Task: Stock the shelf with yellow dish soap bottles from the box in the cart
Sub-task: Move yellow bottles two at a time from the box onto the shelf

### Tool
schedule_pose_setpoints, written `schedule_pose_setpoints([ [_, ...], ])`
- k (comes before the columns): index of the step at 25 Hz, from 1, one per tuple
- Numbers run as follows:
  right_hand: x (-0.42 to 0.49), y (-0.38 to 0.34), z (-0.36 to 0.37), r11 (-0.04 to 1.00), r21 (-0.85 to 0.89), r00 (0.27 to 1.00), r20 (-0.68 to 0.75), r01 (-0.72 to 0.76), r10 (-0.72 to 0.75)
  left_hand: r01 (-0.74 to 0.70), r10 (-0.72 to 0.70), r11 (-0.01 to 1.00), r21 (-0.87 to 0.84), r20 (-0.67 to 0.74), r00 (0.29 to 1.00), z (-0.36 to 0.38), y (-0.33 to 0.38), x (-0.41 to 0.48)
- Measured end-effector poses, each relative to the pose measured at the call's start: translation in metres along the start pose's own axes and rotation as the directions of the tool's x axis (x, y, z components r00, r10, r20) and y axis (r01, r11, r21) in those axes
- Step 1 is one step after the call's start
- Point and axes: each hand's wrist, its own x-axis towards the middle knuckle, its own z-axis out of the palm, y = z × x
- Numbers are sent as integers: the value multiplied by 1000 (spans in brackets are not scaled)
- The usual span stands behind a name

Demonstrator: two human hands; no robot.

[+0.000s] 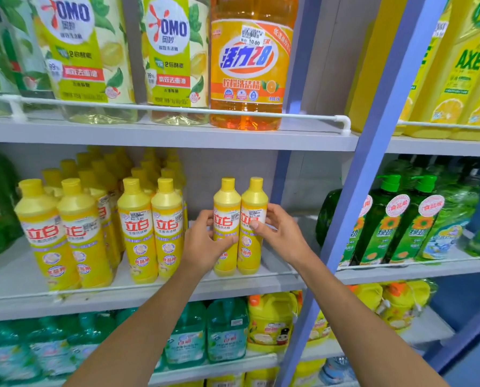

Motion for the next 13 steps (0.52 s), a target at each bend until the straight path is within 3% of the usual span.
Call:
schedule_pose_setpoints([
  [4, -16, 10, 20, 993, -109, 988, -150, -50, 33, 53, -58, 996, 70, 76, 995, 3, -26, -6],
  [10, 0, 25, 14, 999, -21, 999, 16, -33, 33, 27, -1, 964, 263, -100, 995, 18, -34, 0],
  [13, -6, 45, 26, 972, -210, 994, -40, -106, 100, 87, -71, 963, 253, -73, 995, 22, -36, 3],
])
